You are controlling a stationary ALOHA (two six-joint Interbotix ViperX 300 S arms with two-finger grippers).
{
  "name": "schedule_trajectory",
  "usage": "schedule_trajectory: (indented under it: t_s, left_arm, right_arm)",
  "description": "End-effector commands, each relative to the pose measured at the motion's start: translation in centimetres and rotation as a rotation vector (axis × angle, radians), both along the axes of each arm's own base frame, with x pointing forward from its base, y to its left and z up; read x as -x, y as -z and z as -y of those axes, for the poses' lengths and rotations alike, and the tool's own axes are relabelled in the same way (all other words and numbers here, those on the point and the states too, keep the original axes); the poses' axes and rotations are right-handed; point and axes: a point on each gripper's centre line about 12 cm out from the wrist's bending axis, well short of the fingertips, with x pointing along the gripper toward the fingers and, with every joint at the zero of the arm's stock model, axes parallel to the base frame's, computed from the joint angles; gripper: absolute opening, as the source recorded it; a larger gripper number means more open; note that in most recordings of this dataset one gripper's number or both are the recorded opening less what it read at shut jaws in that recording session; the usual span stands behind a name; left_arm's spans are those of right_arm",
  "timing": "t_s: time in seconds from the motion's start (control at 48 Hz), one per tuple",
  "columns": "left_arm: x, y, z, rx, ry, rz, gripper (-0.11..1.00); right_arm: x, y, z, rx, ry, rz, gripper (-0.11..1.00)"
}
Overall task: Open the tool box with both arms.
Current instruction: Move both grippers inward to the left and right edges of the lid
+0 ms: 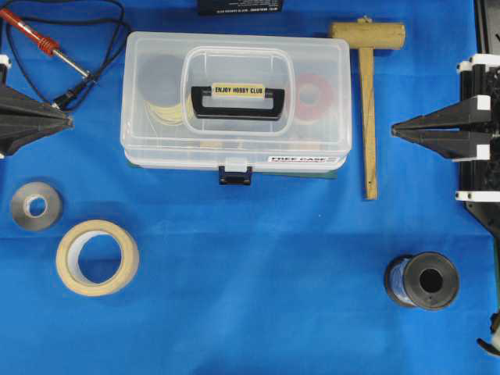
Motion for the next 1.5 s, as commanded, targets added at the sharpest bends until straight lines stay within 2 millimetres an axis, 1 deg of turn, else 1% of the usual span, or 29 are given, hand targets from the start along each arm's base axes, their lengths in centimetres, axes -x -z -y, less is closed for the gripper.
schedule_trajectory:
  t_s: [0.0,0.209,0.375,0.605,0.688,0.709,0.73,0.771,0.813,0.855,0.876,0.959,1.022,1.063,1.126,1.188,1.293,1.48]
  left_arm:
    - [0.1,-1.0,0.0,0.01,0.0,0.024,0.0]
    - [0.9,-0.9,0.0,-0.009,0.001,-0.038,0.0]
    - [1.4,-0.1,-0.5,-0.061,-0.027,-0.125,0.0]
    - [1.6,2.3,-2.8,-0.056,-0.145,-0.291,0.0]
    - [1.8,3.4,-3.5,-0.04,-0.181,-0.359,0.02]
    - [1.9,3.6,-3.6,-0.036,-0.188,-0.371,0.04]
    - [1.9,3.9,-3.7,-0.032,-0.193,-0.382,0.09]
    - [1.9,4.4,-4.0,-0.027,-0.204,-0.406,0.19]
    - [1.9,5.0,-4.1,-0.024,-0.212,-0.427,0.3]
    - [1.8,5.5,-4.3,-0.02,-0.216,-0.448,0.43]
    - [1.8,5.7,-4.4,-0.018,-0.22,-0.456,0.5]
    - [1.6,6.6,-4.8,-0.007,-0.238,-0.5,0.75]
    - [1.5,7.4,-5.2,0.001,-0.253,-0.532,0.87]
    - [1.3,7.9,-5.5,0.008,-0.263,-0.552,0.9]
    - [1.1,8.7,-5.7,0.016,-0.272,-0.581,0.88]
    - [0.8,9.4,-5.9,0.019,-0.273,-0.601,0.89]
    - [0.0,10.0,-6.2,0.018,-0.275,-0.603,0.91]
    - [-1.5,10.6,-6.7,0.01,-0.278,-0.59,0.91]
  right_arm:
    - [-0.3,-1.1,0.2,-0.004,0.008,0.026,0.0]
    - [0.0,-1.1,0.2,-0.009,0.008,-0.032,0.0]
    - [0.5,-0.8,0.5,-0.022,0.025,-0.115,0.0]
    - [1.0,0.5,2.6,-0.076,0.139,-0.225,0.0]
    - [1.1,1.5,3.3,-0.1,0.181,-0.282,0.01]
    - [1.1,1.7,3.5,-0.104,0.188,-0.299,0.02]
    - [1.1,1.9,3.6,-0.108,0.197,-0.31,0.04]
    - [1.1,2.4,3.9,-0.113,0.212,-0.342,0.13]
    - [1.1,3.0,4.1,-0.12,0.226,-0.376,0.24]
    - [1.2,3.8,4.5,-0.129,0.245,-0.423,0.36]
    - [1.2,4.0,4.7,-0.132,0.253,-0.437,0.44]
    - [1.1,5.3,5.3,-0.151,0.286,-0.507,0.68]
    - [1.1,6.2,5.8,-0.164,0.309,-0.55,0.82]
    - [1.0,6.8,6.2,-0.172,0.325,-0.574,0.86]
    - [0.9,7.7,6.6,-0.184,0.345,-0.616,0.83]
    - [0.7,8.3,6.9,-0.189,0.353,-0.646,0.82]
    - [0.2,9.1,7.2,-0.196,0.358,-0.676,0.83]
    - [-1.0,10.0,7.6,-0.196,0.358,-0.688,0.83]
